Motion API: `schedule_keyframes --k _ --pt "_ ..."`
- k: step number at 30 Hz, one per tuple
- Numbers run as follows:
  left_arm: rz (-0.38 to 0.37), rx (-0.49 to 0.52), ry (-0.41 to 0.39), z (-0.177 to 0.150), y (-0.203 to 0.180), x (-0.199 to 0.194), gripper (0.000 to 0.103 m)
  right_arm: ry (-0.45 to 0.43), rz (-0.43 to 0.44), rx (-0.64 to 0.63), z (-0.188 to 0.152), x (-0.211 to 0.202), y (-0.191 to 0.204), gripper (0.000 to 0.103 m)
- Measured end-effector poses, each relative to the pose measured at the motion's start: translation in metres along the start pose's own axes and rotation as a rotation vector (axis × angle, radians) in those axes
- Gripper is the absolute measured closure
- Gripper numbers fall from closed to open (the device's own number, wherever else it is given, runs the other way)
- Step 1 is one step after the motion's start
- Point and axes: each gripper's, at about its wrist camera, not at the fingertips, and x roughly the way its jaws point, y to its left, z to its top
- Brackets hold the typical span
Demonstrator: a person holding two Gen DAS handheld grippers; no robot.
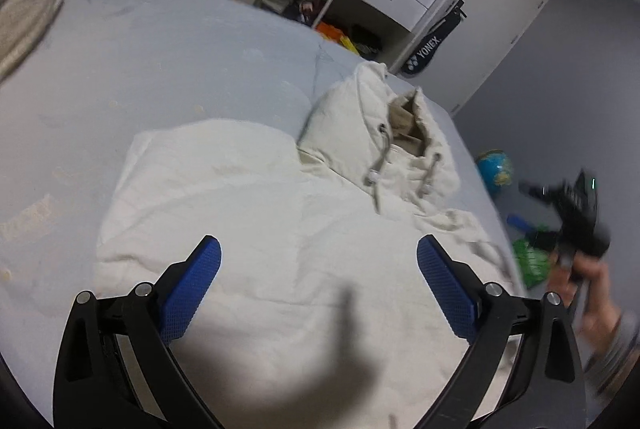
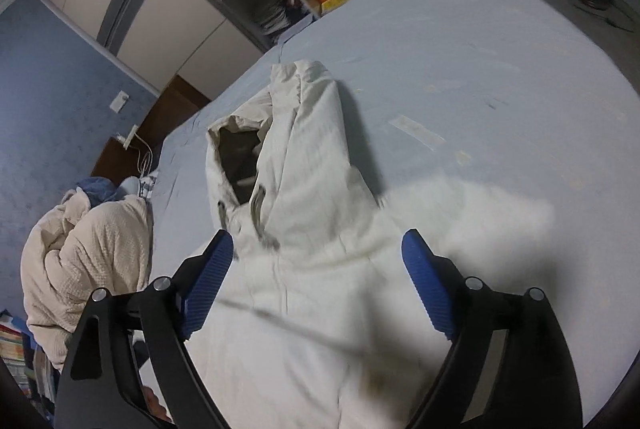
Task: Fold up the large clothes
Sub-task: 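Grasp the coat hood with the right tool and lift it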
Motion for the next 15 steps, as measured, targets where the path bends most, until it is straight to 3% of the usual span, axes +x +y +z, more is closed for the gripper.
schedule_keyframes --k 7,15 --pt "0.23 0.113 -0.103 0.011 0.015 0.016 0.007 0.053 -0.016 -0.029 0.054 0.081 0.0 0.021" --pt "0.208 0.042 -0.065 0.006 0.052 0.032 0.007 0.132 0.049 -0.037 0.1 0.167 0.005 0.021"
